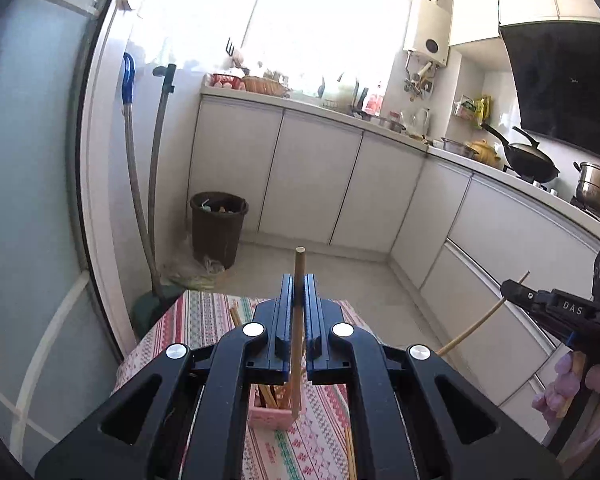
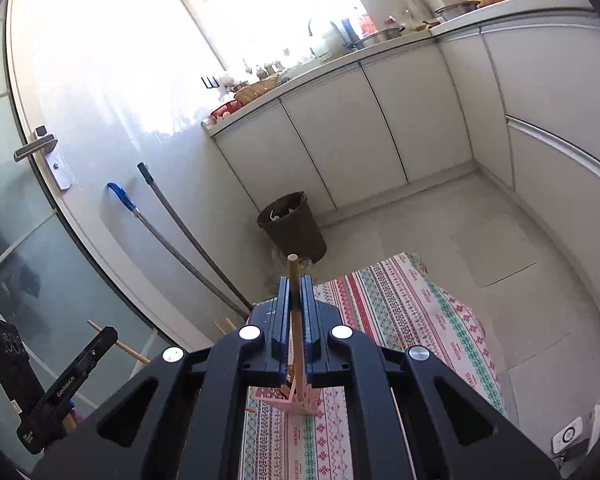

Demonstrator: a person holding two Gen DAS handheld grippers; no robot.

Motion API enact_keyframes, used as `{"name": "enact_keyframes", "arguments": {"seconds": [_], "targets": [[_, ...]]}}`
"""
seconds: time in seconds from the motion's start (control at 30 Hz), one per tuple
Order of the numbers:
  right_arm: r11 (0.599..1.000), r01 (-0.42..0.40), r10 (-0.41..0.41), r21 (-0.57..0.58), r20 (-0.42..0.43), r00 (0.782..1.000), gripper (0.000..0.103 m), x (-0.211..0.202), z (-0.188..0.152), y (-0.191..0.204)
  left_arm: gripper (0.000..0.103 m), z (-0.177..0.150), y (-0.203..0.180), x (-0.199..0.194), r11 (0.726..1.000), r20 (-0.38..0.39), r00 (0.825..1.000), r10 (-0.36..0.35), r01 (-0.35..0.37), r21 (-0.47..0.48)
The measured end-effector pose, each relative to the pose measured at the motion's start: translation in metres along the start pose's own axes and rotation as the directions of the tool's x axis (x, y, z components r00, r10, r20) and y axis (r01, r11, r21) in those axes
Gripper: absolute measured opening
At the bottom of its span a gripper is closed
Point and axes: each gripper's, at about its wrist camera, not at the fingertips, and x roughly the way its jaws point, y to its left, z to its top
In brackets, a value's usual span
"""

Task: Organize utensils
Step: 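Open both tools to drop the chopsticks into the pink basket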

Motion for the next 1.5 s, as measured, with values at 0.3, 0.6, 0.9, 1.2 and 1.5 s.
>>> {"name": "enact_keyframes", "arguments": {"seconds": [0.3,0.6,0.9,1.2,1.5], "targets": [[1.000,0.003,-0.002,0.023,-0.043,0.999,0.005,0.030,-0.001,-0.008,0.005,0.003,-0.005,0.058,0.998,-0.043,0.998,0.056,-0.055,0.010],[1.000,-0.018,0.019,0.022,-0.048,0.999,0.005,0.039,-0.005,0.000,0.036,0.000,0.033,0.043,0.984,-0.053,0.992,0.113,-0.119,-0.136],[1.000,-0.022,0.023,0.013,-0.067,0.997,0.005,0.071,-0.015,0.022,0.046,0.002,0.043,0.029,0.978,-0.040,0.987,0.155,-0.159,-0.132],[1.000,0.008,-0.010,-0.019,-0.097,0.995,0.009,0.117,-0.029,0.041,0.046,-0.002,0.048,0.038,0.980,-0.079,0.986,0.150,-0.159,-0.122],[0.991,0.049,-0.063,-0.125,-0.109,0.992,0.017,0.120,-0.044,0.058,0.054,-0.009,0.036,0.043,0.986,-0.111,0.985,0.133,-0.143,-0.085]]}}
